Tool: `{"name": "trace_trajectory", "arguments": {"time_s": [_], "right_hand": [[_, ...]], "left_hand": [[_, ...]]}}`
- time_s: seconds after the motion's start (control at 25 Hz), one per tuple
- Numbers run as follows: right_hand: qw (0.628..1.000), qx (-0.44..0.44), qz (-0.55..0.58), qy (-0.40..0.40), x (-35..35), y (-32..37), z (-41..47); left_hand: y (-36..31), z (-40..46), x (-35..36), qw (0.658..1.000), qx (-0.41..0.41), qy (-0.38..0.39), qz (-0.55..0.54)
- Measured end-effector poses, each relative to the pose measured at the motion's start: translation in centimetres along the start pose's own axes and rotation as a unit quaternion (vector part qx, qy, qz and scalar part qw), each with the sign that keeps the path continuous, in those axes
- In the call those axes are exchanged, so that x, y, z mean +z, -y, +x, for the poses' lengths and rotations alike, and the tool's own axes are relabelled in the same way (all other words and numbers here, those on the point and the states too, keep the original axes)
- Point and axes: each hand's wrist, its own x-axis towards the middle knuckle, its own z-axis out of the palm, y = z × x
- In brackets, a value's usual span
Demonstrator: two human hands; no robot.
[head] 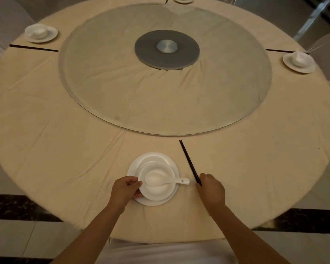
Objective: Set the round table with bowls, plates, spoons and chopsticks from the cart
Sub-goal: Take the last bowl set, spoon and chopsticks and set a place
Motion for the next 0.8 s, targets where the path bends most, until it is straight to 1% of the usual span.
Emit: {"name": "trace_trajectory", "arguments": {"time_s": [0.28,0.48,0.64,0.68,0.72,0.76,0.8], "right_hand": [[0.999,0.018,0.035,0.024,0.6,1.1,-1.1],[0.997,0.033,0.067,0.016,0.9,1.3,-1.1],[0.995,0.046,0.089,0.011,1.0,1.5,-0.8],[0.994,0.048,0.093,0.009,1.1,1.5,-0.7],[0.994,0.051,0.099,0.007,1.1,1.4,-0.8],[0.993,0.055,0.107,0.006,1.1,1.4,-0.8],[0.992,0.059,0.114,0.004,1.1,1.3,-0.9]], "left_hand": [[0.1,0.0,0.0,1.0,0.0,-0.008,0.007],[0.1,0.3,0.3,1.0,0.008,-0.016,0.002],[0.1,0.1,0.3,1.0,0.012,-0.008,0.002],[0.2,0.2,0.1,0.998,0.032,-0.033,0.03],[0.2,0.4,-0.3,0.992,0.063,-0.076,0.074],[0.3,0.7,-1.0,0.979,0.097,-0.123,0.128],[0.4,1.1,-1.8,0.964,0.118,-0.151,0.182]]}}
